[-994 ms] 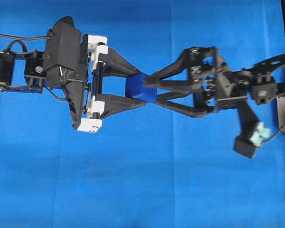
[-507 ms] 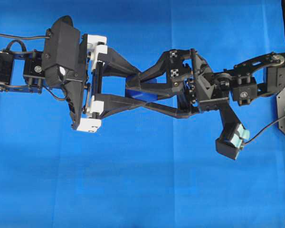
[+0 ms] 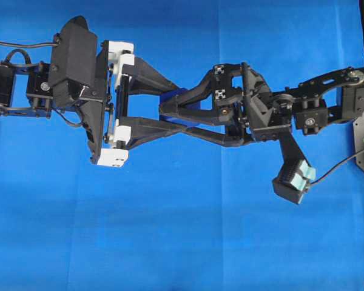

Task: Handover the blue block to the right arm after grasping it with the left arm, then place it in the designated position.
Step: 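Move the right gripper onto the cube and close it, then open the left gripper and pull the cube away with the right gripper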

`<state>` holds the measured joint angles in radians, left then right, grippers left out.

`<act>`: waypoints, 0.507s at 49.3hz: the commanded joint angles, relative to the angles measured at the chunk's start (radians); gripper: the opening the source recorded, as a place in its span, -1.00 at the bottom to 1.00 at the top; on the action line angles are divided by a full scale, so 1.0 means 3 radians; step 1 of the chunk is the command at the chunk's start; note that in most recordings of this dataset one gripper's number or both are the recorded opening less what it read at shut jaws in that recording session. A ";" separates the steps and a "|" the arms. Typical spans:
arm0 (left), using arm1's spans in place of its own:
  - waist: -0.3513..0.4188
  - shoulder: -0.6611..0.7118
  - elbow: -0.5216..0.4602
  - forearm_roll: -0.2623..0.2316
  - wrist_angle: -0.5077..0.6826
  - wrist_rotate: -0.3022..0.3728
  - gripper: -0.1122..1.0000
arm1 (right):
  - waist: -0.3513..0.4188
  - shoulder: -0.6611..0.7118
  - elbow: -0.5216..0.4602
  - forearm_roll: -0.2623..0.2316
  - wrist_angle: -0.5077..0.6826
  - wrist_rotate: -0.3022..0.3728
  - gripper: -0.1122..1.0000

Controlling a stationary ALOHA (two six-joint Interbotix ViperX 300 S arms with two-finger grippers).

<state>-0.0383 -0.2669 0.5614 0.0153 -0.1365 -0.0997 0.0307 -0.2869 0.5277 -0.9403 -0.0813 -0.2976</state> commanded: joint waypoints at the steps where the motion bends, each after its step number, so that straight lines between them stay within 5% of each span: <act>1: -0.0031 -0.0041 -0.0041 0.0010 -0.0005 0.0010 0.07 | -0.0020 -0.0041 -0.0123 0.0000 0.0000 0.0026 0.07; 25: -0.0051 -0.0036 -0.0051 0.0010 -0.0010 0.0051 0.07 | -0.0020 -0.0061 -0.0097 0.0005 0.0000 0.0031 0.07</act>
<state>-0.0383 -0.2654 0.5599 0.0153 -0.1335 -0.0890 0.0307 -0.2853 0.5277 -0.9419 -0.0767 -0.2945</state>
